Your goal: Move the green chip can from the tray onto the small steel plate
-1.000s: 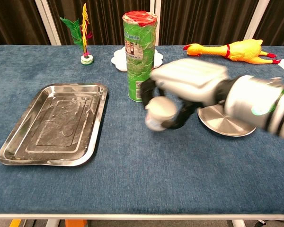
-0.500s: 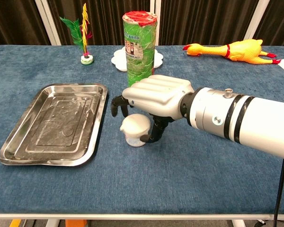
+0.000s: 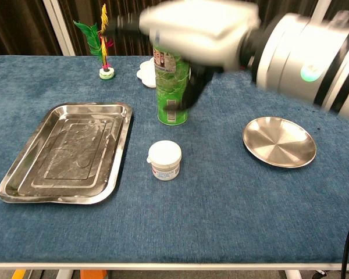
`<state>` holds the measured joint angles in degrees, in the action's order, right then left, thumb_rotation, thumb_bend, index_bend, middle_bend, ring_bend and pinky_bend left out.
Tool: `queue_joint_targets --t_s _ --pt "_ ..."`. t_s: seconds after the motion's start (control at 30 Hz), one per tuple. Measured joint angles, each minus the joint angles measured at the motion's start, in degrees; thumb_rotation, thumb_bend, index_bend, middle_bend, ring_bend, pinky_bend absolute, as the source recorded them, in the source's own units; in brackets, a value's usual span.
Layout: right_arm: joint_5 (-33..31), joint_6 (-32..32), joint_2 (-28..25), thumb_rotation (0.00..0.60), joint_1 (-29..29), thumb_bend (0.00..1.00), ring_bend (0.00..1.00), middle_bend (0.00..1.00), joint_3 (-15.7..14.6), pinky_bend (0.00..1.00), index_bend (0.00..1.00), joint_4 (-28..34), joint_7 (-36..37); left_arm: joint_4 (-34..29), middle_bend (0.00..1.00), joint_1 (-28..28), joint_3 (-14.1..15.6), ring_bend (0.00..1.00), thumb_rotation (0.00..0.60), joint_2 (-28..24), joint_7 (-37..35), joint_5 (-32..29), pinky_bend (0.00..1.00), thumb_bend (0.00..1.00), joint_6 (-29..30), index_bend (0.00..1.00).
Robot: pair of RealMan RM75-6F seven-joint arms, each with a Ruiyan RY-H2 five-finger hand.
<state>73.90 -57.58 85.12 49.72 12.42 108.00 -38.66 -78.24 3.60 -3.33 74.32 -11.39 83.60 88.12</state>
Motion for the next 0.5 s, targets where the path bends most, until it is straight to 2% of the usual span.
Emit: queue_joint_targets --t_s 0.1,0.2,0.3,0.5 --pt "2.76 -3.27 -3.12 0.6 -0.75 0.13 0.0 0.03 2.32 0.11 0.01 1.02 2.97 -0.23 0.14 0.12 -0.01 0.08 0.6 -0.01 0.25 0.28 0.3 0.17 -0.16 0.12" --pt "2.3 -4.21 -4.75 0.6 -0.96 0.13 0.0 0.01 4.35 0.05 0.0 0.82 3.96 -0.44 0.14 0.17 -0.08 0.08 0.6 -0.06 0.49 0.42 0.3 0.17 -0.2 0.12" --pt "-0.75 -3.72 -5.01 0.6 -0.49 0.1 0.0 0.0 5.31 0.0 0.0 -0.42 3.67 -0.58 0.14 0.19 0.04 0.08 0.6 -0.1 0.53 0.47 0.3 0.17 -0.56 0.12" --pt "-12.07 1.97 -4.46 0.6 3.02 0.05 0.0 0.0 6.75 0.0 0.0 -5.16 2.84 -1.03 0.14 0.32 0.79 0.07 0.6 -0.28 1.05 0.54 0.3 0.17 -2.21 0.12"
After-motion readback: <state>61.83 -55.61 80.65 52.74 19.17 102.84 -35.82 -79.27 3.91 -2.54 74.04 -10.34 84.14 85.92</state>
